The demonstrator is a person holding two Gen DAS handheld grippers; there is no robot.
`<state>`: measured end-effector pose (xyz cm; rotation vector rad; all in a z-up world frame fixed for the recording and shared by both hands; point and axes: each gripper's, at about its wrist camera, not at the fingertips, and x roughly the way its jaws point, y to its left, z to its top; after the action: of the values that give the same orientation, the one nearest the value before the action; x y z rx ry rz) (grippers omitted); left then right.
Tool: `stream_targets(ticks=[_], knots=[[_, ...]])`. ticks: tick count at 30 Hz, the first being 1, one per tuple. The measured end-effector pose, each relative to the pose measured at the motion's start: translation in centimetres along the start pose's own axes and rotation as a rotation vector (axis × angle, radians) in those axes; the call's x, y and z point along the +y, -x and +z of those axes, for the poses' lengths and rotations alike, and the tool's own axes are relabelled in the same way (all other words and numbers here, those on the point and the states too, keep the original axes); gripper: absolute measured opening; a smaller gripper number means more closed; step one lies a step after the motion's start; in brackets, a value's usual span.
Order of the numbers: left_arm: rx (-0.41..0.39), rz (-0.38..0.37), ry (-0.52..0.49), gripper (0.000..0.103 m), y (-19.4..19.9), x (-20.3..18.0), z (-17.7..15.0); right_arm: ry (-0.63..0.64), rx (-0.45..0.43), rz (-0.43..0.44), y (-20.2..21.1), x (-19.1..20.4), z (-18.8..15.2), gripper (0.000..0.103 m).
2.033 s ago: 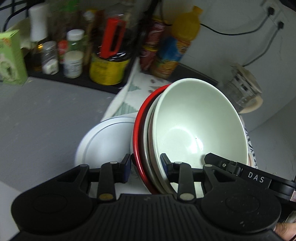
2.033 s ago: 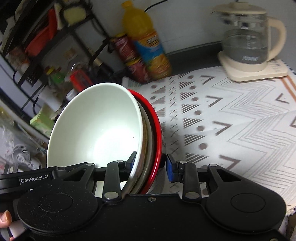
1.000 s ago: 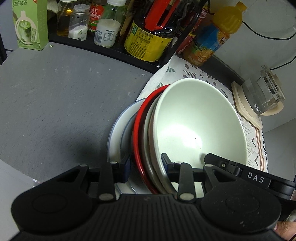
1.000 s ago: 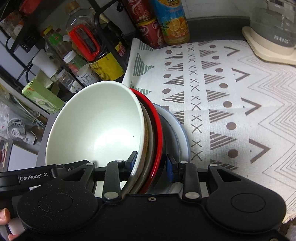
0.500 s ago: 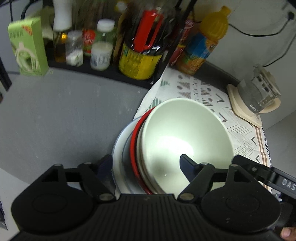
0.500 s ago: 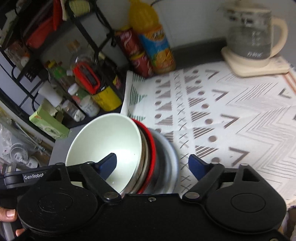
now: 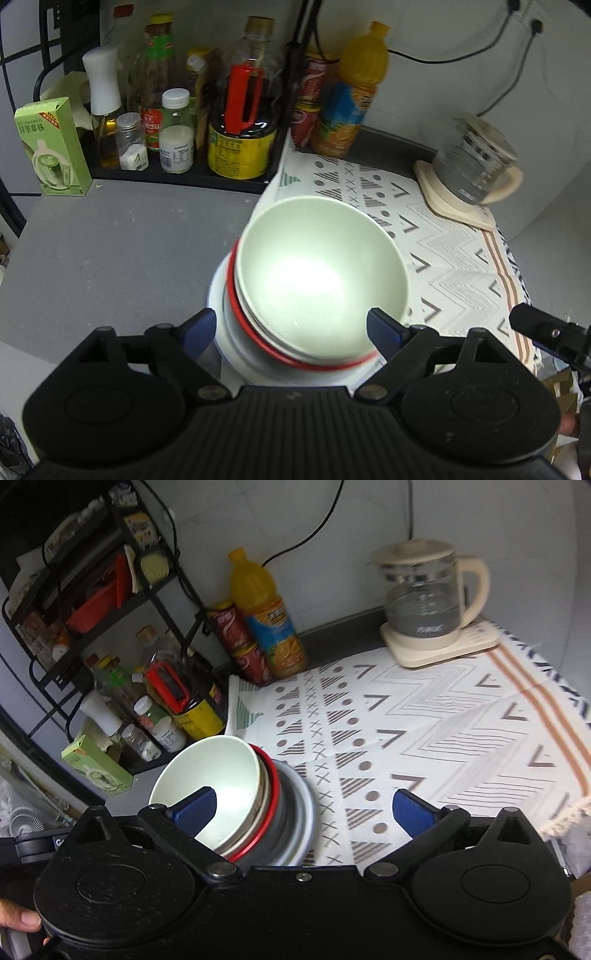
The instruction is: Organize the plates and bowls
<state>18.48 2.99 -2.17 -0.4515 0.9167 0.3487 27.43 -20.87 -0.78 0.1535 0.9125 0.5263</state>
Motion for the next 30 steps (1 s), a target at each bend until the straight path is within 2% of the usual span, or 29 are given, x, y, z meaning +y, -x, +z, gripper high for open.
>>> stream_targets(ticks=[8,14,22,26,30], knots=[[-0.035,-0.027,-0.061,0.102,2.9,-1.6,-1.9,0.015,-0.078,-0.085,4.5,-0.4,-1.5,0.103],[-0.1,-0.048,-0.088,0.103,4.9,-2.0,-2.0,0.004,-0.122,-0.121,7.3,-0.8,-2.8,0.103],[-0.102,-0.105,-0.171,0.103,6.4,-1.6,-2.5,-0.004,-0.19,-0.16,10.3,-0.2,-4.7,0.103],[-0.097,-0.129,-0.202,0.103,7.2,-0.5,-3.1,-0.003,-0.226,-0.214,11.4,0.9,-5.9,0.103],[-0.089,-0.158,-0.248,0.103,8.0,1.0,-3.9,-0.007,-0.249,-0.233,12.1,2.5,-7.4,0.103]])
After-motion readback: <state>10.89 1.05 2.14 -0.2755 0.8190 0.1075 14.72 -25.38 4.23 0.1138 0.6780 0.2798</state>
